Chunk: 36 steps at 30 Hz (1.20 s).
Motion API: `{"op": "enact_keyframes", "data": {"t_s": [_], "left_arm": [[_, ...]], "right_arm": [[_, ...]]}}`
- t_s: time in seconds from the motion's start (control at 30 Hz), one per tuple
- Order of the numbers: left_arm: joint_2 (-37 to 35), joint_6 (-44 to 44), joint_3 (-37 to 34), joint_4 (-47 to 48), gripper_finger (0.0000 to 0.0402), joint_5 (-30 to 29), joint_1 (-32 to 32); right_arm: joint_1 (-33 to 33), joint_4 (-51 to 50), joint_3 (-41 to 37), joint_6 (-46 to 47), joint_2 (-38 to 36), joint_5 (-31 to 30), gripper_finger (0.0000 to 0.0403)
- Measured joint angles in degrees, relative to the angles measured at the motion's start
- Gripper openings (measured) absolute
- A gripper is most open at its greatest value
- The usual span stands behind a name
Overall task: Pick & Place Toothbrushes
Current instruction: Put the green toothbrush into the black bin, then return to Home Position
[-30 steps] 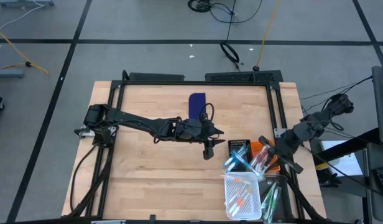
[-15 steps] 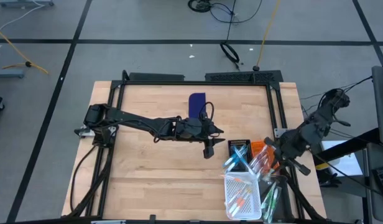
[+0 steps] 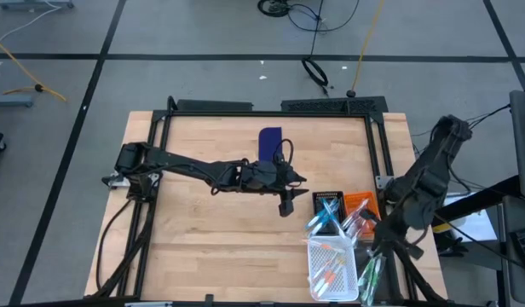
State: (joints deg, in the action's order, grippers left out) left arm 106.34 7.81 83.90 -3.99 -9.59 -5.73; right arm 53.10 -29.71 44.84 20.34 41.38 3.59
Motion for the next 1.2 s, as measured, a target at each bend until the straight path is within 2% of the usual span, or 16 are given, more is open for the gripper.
{"op": "enact_keyframes", "data": {"t_s": [0.5, 0.73, 0.83, 1.2], "left_arm": [[0.00, 1.56, 0.00, 0.46, 0.0161, 0.01, 0.01], [0.00, 1.52, 0.00, 0.44, 0.0161, -0.01, 0.04], [0.00, 1.49, 0.00, 0.44, 0.0161, 0.00, 0.04], [0.00, 1.38, 0.00, 0.44, 0.0161, -0.01, 0.04]], "right_arm": [[10.60, -1.84, -4.47, 7.53, 1.49, -15.61, 0.0019], [11.14, -0.09, -6.65, 12.39, 1.45, -15.85, 0.0061], [11.13, 1.27, -7.59, 11.86, 1.41, -17.15, 0.0084], [11.14, 8.20, -10.40, 10.47, 1.39, -15.28, 0.0150]]}}
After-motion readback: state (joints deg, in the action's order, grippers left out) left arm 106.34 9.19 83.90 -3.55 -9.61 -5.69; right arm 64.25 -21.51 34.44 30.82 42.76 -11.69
